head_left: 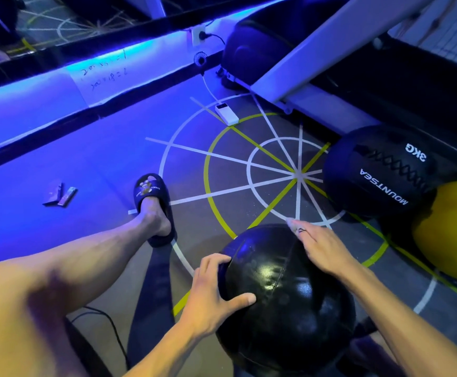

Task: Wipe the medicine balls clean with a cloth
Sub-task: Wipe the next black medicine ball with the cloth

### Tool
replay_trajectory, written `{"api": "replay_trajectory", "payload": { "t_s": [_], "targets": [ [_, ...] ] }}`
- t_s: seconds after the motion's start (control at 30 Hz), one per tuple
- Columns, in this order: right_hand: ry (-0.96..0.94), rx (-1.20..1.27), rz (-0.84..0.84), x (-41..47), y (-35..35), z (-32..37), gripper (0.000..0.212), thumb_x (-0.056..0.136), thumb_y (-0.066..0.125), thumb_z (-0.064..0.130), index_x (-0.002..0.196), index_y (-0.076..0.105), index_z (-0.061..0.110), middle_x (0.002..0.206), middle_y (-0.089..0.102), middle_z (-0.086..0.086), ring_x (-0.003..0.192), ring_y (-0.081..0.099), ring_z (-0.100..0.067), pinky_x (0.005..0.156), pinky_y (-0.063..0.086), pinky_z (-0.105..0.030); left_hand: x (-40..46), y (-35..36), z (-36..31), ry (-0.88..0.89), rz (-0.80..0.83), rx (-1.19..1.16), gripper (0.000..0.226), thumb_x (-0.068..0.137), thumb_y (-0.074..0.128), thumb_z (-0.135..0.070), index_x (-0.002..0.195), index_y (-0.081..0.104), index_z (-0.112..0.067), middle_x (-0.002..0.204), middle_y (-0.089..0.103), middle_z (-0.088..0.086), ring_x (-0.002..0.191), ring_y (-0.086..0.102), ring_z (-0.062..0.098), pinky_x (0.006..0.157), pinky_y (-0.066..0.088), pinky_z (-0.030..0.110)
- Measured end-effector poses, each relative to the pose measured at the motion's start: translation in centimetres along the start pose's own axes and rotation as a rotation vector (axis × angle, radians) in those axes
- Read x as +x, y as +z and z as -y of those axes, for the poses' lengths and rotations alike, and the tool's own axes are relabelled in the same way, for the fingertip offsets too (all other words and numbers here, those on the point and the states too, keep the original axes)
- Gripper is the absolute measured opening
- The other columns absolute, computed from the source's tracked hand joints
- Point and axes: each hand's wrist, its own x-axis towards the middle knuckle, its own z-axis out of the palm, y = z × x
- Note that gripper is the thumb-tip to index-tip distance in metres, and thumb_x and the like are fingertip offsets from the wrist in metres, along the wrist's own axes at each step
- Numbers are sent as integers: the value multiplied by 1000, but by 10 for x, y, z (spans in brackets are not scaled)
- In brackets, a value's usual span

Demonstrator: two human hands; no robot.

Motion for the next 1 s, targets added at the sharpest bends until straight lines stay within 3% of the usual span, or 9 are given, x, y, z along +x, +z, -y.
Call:
{"api": "replay_trajectory", "payload": {
  "t_s": [0.13,0.27,0.37,0.43,0.57,0.67,0.83,0.93,1.0],
  "targets": [
    [-363,-249,-13,-24,29,57,35,100,32,11,123,59,5,123,58,-15,114,54,-36,100,45,-51,1,6,-3,-3,1,-10,83,55,84,-74,121,44,-44,122,36,-40,123,42,-1,101,41,21],
    [-698,-278,210,-36,41,80,52,92,26,30,134,54,21,146,52,-3,136,47,-24,114,39,-44,-2,8,2,11,-35,-12,74,58,87,-68,116,48,-43,119,46,-31,118,48,2,100,45,25],
    [-406,-174,173,9,19,37,17,98,31,25,100,46,31,108,58,5,102,56,-24,91,50,-47,-1,10,-2,10,-21,-20,77,55,84,-73,113,45,-42,120,41,-36,121,43,-3,98,40,18],
    [-220,-159,98,32,7,18,22,100,33,20,82,41,31,89,55,5,88,56,-25,80,48,-43,1,11,-6,2,-16,-25,79,53,85,-73,114,42,-45,121,38,-41,121,38,-10,95,36,12],
    [-331,-235,81,-8,35,74,27,97,37,19,106,63,17,111,63,-5,104,60,-27,92,50,-39,2,14,-9,19,-26,-36,87,47,90,-67,114,39,-47,118,41,-38,118,41,-5,92,39,12],
    [-606,-294,257,-35,38,84,58,91,24,30,138,54,14,146,53,-5,136,46,-25,117,34,-43,-5,18,-6,32,-54,-9,87,45,91,-66,110,37,-47,114,45,-31,114,46,2,92,45,23],
    [-154,-77,166,3,-7,10,15,97,36,23,93,50,23,89,67,7,81,67,-5,81,52,-39,-8,24,-9,98,-18,49,89,44,87,-75,109,32,-51,116,40,-33,115,41,1,95,44,30],
    [103,22,79,6,-9,-15,29,101,36,23,104,66,22,96,75,1,96,68,-19,84,47,-34,-7,27,-17,121,21,70,88,45,86,-76,109,31,-51,115,40,-31,114,39,0,91,44,25],
    [-28,-31,76,2,5,3,32,103,35,25,114,66,25,120,71,-2,114,63,-24,96,46,-35,-5,28,-16,142,24,81,90,43,86,-79,109,32,-50,115,40,-30,113,41,1,90,43,24]
  ]
}}
